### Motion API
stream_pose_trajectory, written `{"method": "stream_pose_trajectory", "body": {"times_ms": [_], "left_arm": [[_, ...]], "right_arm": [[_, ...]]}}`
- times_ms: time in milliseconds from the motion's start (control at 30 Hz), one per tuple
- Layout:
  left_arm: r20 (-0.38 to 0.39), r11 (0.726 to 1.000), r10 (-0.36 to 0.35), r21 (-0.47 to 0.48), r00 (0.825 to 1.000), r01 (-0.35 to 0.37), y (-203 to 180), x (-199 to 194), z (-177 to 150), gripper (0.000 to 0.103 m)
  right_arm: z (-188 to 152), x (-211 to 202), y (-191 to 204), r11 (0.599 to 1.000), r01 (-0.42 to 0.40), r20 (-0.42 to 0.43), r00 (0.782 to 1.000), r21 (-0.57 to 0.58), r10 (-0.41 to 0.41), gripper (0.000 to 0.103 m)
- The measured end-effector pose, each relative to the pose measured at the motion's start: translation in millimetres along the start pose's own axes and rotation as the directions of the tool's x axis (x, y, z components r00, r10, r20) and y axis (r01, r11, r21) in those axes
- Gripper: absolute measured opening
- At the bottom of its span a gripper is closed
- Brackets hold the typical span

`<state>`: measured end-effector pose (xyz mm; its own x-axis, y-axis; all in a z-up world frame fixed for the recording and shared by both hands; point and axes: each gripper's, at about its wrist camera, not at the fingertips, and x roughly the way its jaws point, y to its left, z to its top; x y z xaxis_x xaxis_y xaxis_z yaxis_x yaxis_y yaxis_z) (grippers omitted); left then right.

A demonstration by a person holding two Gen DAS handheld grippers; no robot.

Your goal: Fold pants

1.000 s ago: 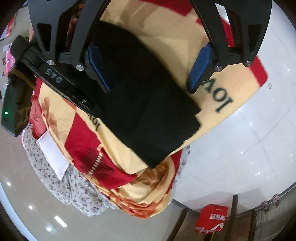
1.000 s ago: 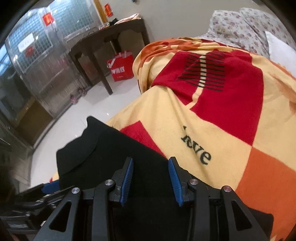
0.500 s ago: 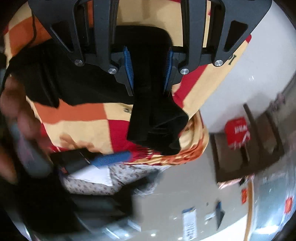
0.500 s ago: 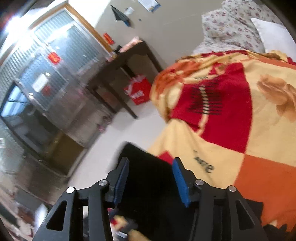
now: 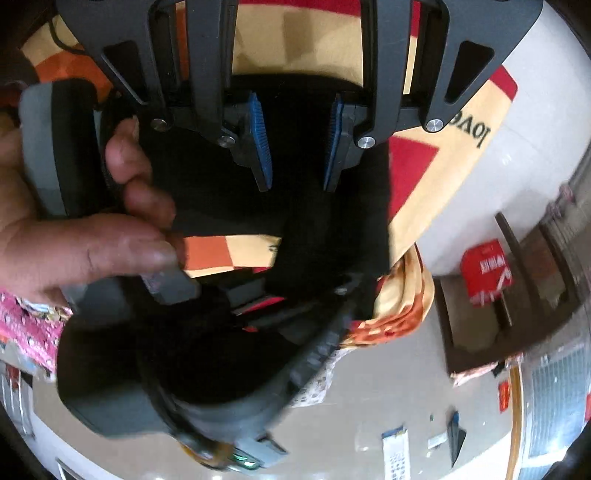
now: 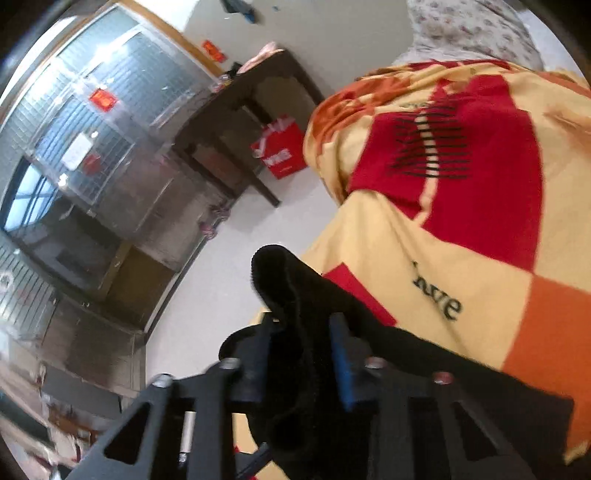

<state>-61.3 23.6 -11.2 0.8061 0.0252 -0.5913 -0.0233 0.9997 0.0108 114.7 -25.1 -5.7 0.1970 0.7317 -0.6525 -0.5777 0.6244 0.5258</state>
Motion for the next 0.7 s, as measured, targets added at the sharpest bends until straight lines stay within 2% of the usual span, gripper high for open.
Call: {"method": "stream_pose_trajectory", "body": {"times_ms": [100, 167, 233, 300, 433, 533, 567, 633, 700], "left_arm": [[0.013, 0.998, -0.044, -0.054, 0.999, 0.044, 16, -15, 3, 0.027], [0.039, 0.995, -0.034, -0.096, 0.999, 0.037, 28, -25, 5, 0.034], [0.058, 0.993, -0.020, -0.116, 0.998, 0.027, 34, -30, 5, 0.071], [0.090, 0.991, -0.018, -0.134, 0.996, 0.030, 37, -31, 2, 0.081], [0.057, 0.996, 0.018, -0.093, 0.998, -0.012, 31, -12, 2, 0.081], [-0.002, 0.999, 0.025, -0.041, 1.000, -0.026, 22, 10, 1, 0.081], [-0.022, 0.998, 0.053, -0.028, 0.998, -0.053, 20, 19, 0, 0.081], [-0.049, 0.997, 0.071, -0.040, 0.996, -0.073, 24, 28, 0, 0.081], [-0.063, 0.995, 0.058, -0.079, 0.996, -0.063, 33, 36, 0, 0.081]], "right_arm": [[-1, -8, -2, 1.000, 0.018, 0.020, 1.000, -0.013, -0.018, 0.014], [-4, -16, -9, 1.000, 0.003, 0.040, 0.999, 0.006, -0.004, 0.014], [-7, -23, -15, 1.000, -0.010, 0.048, 0.999, 0.030, 0.009, 0.014], [-10, -26, -22, 0.998, -0.026, 0.054, 0.998, 0.059, 0.023, 0.014], [-10, -28, -24, 0.996, -0.053, 0.057, 0.997, 0.076, 0.049, 0.014], [-9, -30, -19, 0.997, -0.055, 0.055, 0.997, 0.063, 0.051, 0.014], [-9, -31, -18, 0.997, -0.057, 0.056, 0.997, 0.058, 0.054, 0.014], [-9, -32, -18, 0.997, -0.058, 0.057, 0.997, 0.050, 0.055, 0.014], [-9, -31, -18, 0.997, -0.062, 0.058, 0.997, 0.050, 0.060, 0.014]]}}
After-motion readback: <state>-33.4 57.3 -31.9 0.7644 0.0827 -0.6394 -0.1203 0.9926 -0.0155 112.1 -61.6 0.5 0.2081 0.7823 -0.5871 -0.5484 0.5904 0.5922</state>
